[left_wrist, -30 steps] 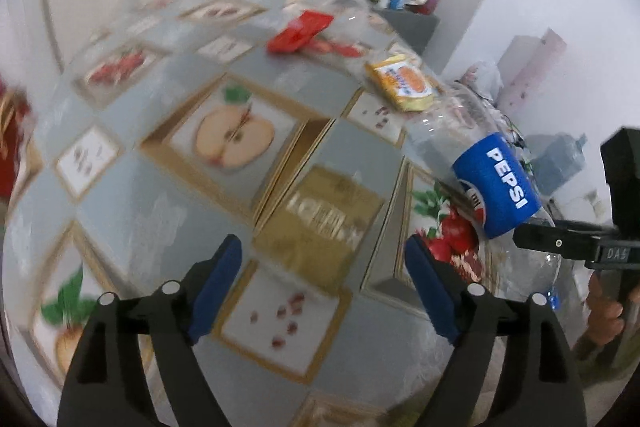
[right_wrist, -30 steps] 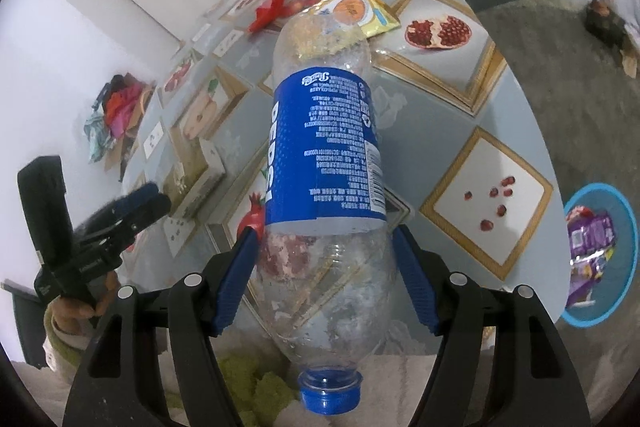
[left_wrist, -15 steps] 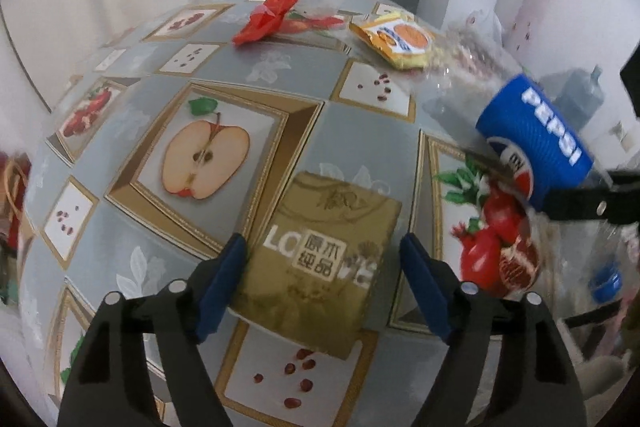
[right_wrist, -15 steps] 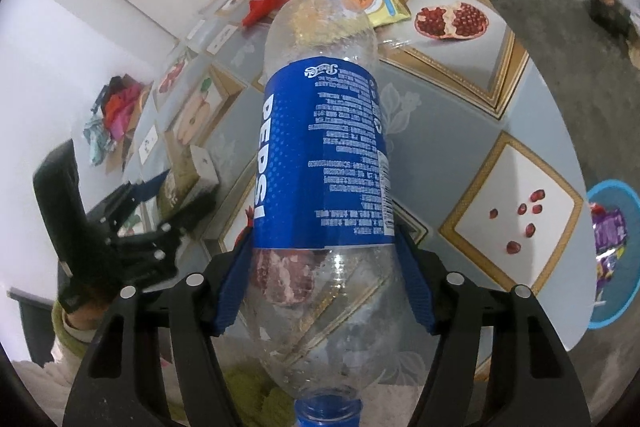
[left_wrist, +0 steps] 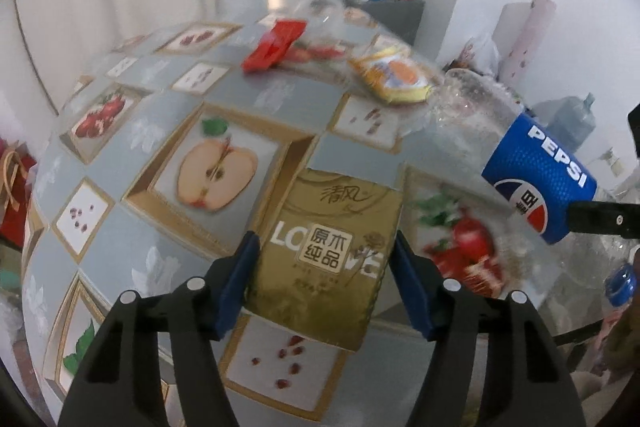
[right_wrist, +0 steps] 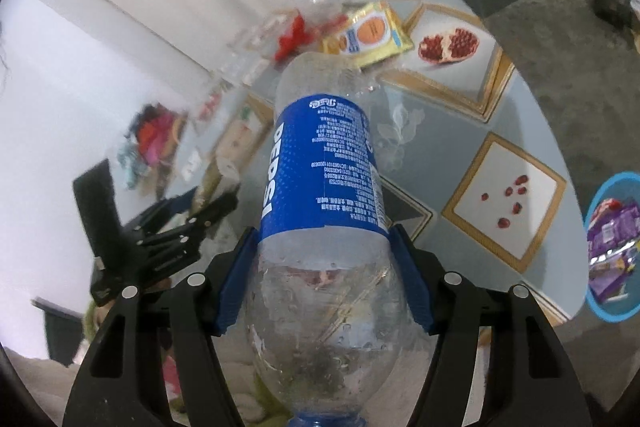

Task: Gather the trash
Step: 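Carry the tissue pack and Pepsi bottle over the blue wastebasket, then open both grippers to drop the items into the blue wastebasket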

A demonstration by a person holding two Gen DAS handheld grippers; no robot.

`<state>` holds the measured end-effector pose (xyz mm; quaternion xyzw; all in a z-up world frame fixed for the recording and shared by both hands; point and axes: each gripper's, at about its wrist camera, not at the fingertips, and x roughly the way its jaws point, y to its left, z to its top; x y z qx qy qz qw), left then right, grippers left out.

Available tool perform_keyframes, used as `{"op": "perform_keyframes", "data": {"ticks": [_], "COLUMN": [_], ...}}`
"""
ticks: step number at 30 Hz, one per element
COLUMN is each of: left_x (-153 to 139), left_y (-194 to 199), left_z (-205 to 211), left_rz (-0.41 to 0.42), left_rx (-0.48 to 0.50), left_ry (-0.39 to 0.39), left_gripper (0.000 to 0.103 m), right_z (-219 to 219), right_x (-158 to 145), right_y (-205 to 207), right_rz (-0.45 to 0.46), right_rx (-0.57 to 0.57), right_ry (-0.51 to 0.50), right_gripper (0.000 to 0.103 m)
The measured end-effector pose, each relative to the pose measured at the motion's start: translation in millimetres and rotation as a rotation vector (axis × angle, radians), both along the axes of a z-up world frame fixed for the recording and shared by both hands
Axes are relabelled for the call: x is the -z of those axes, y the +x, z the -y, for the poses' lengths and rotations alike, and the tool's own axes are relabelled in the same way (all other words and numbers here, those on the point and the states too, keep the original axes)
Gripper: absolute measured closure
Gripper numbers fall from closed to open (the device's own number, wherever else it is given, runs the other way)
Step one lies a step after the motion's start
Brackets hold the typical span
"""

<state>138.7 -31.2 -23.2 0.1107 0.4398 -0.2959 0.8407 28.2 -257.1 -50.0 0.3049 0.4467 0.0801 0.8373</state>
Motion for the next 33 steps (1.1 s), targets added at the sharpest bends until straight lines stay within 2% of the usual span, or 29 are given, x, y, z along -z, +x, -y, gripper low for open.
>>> {"op": "perform_keyframes", "data": {"ticks": [5,9,12,15,20,24,28,29,30,31,33], "left_x": [-32.1,-50.0,-58.2,-56.3,-24.1,15.3,56.5,71.2,80.6,93.3,110.8], "left_y": [-14.6,-26.1,-36.5,-48.7,-61.8,-79.7,-102.3,-108.5,-111.3,-113.9,-115.6], "left_z": [35.7,78.0,120.5,171.7,267.2,347.1,416.0,436.4,447.4,462.2,476.0], "left_rz": [0.018,0.006,-0.026,-0.077,-0.252,-0.366,-0.383,-0.376,-0.375,-0.369,-0.336], "left_rx": [0.103,0.209,0.31,0.425,0.554,0.642,0.704,0.715,0.719,0.721,0.694], "left_ry": [-0.081,-0.139,-0.175,-0.184,-0.12,-0.016,0.112,0.152,0.167,0.183,0.217], "left_gripper": [0.039,0.039,0.039,0.039,0.039,0.039,0.038,0.035,0.025,0.022,0.021], "right_z": [37.8,84.4,124.0,160.5,202.8,225.0,250.8,257.2,264.6,270.7,279.8], "right_x": [-21.1,-31.6,-24.9,-3.3,55.4,111.8,150.3,159.0,170.4,178.7,194.9], "right_y": [-36.9,-80.7,-117.1,-153.8,-197.7,-211.7,-209.2,-208.4,-208.8,-208.7,-209.6], "right_rz": [0.089,0.129,0.126,0.081,-0.053,-0.153,-0.175,-0.177,-0.201,-0.223,-0.267], "right_rx": [0.096,0.25,0.38,0.521,0.721,0.823,0.879,0.896,0.937,0.969,1.013], "right_ry": [0.055,0.036,0.071,0.113,0.186,0.298,0.361,0.362,0.345,0.312,0.269], "right_gripper": [0.041,0.041,0.041,0.041,0.041,0.041,0.039,0.039,0.035,0.033,0.032]}}
